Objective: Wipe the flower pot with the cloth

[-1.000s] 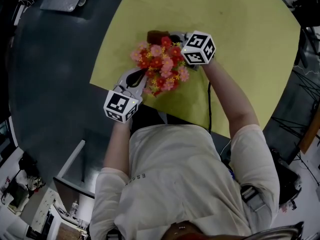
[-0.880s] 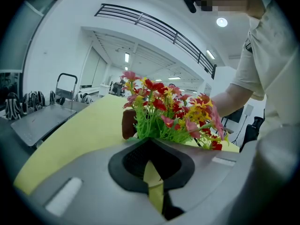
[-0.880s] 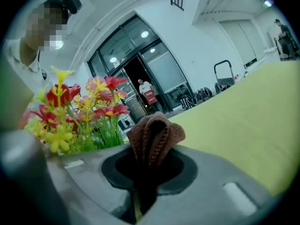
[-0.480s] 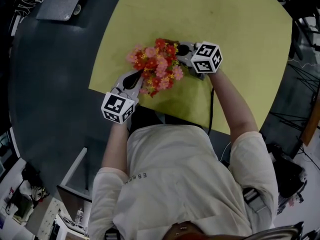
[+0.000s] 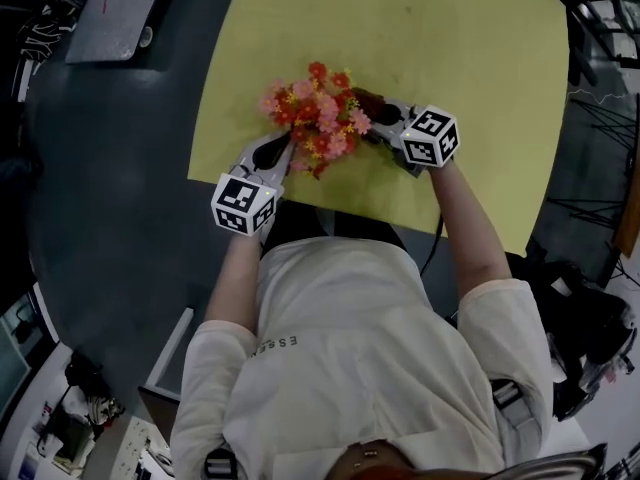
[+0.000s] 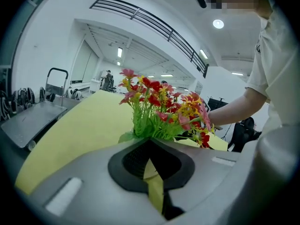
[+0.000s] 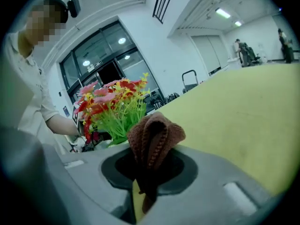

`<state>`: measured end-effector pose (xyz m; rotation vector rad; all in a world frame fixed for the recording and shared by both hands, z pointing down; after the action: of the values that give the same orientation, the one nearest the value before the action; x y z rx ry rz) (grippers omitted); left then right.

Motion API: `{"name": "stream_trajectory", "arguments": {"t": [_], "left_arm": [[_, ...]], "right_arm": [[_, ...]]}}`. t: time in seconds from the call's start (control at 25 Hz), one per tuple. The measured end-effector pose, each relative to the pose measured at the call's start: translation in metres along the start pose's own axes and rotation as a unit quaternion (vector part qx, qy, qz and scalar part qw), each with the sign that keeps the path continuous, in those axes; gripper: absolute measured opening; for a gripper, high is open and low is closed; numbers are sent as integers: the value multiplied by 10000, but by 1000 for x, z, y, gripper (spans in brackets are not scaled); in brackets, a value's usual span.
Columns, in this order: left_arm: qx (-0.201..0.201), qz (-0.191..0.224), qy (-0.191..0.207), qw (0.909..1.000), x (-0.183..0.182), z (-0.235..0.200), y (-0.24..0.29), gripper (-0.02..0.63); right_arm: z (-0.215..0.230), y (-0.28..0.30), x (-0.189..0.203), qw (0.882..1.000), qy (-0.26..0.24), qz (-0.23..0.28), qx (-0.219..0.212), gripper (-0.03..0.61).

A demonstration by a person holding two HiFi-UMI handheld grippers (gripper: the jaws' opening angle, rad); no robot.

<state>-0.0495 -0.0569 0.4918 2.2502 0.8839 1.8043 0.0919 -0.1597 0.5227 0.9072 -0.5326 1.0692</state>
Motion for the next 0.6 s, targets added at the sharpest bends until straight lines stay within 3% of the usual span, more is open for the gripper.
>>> {"name": "stream_trajectory", "arguments": {"t": [0.2,0.4,0.6], "left_arm": [[322,-46,331,9989,-2,-6,-4,9],[666,247,665,9953,-13,4,-11,11],[638,531,684,9942,-24,1,-29,11]], "right_arm": [[-20,-11,9,9898,123,546,1312,55],[-53,-39,24,9622,275,1164,2448,55],[-96,-51,41,9313,470,1802,3131,54]]}}
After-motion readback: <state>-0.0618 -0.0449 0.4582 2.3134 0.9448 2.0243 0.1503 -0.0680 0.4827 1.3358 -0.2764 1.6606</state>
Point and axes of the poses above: the fingertips, and each gripper's own axes: y forward along the fingers, z to its right, x out of its underside, the point moved 4 cm from there along -y, backward along the fingers, and after that the axes turned 10 degrees about -x, right-handed, at the moved point
